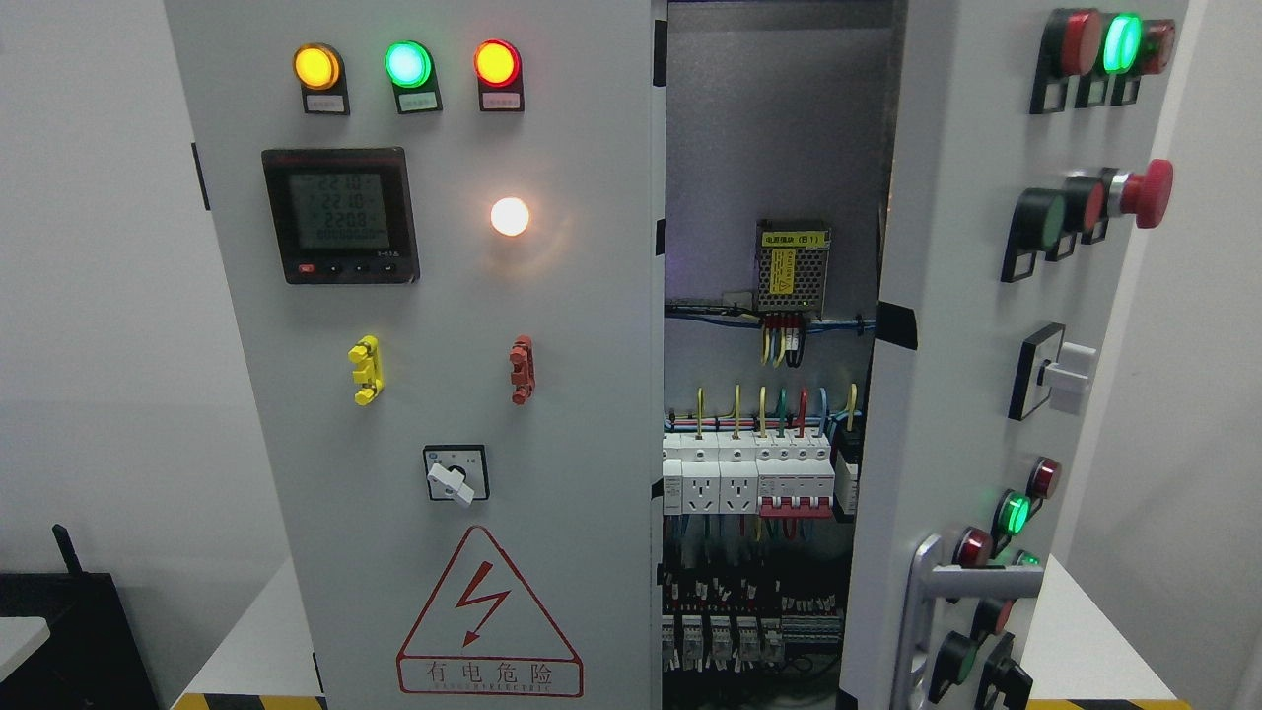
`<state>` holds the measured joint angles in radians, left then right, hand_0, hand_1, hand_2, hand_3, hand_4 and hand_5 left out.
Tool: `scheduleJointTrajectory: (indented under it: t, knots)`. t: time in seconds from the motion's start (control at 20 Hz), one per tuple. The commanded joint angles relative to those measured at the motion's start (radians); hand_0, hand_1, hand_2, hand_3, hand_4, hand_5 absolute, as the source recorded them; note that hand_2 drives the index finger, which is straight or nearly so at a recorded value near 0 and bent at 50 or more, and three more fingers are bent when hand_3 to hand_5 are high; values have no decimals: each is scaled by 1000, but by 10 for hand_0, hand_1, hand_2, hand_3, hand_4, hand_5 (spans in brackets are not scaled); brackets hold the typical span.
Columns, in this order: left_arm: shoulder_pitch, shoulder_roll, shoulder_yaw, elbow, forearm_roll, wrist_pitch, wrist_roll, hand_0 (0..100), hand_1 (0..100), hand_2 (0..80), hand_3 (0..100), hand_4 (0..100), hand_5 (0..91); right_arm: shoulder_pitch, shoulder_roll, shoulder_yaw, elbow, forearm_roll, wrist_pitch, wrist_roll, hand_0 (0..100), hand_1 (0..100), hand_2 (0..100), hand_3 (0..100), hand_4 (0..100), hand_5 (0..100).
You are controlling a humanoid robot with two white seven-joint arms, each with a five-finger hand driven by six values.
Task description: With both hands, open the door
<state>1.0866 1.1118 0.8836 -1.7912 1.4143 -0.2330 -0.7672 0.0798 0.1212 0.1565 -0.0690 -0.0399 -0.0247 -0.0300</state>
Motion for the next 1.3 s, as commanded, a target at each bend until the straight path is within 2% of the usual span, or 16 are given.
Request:
scheduleJointTrajectory:
  t: [0.0,0.6,0.7,1.0,1.25]
  knots:
    - [-8,151,-3,-16,26,0,-3,0,0,0,0,30,0,0,0,0,0,0,0,1,106,0,0,0,0,0]
    - [-11,214,-6,-17,28,0,-1,0,0,0,0,30,0,0,0,0,0,0,0,1,106,0,0,0,0,0]
    - [-37,238,-43,-16,29,0,-1,0,0,0,0,30,0,0,0,0,0,0,0,1,106,0,0,0,0,0]
    - [-413,241,-427,-14,15,12,2,0,0,0,0,31,0,0,0,0,0,0,0,1,106,0,0,0,0,0]
    - [-635,232,-567,-14,12,177,5,0,0,0,0,31,0,0,0,0,0,0,0,1,106,0,0,0,0,0]
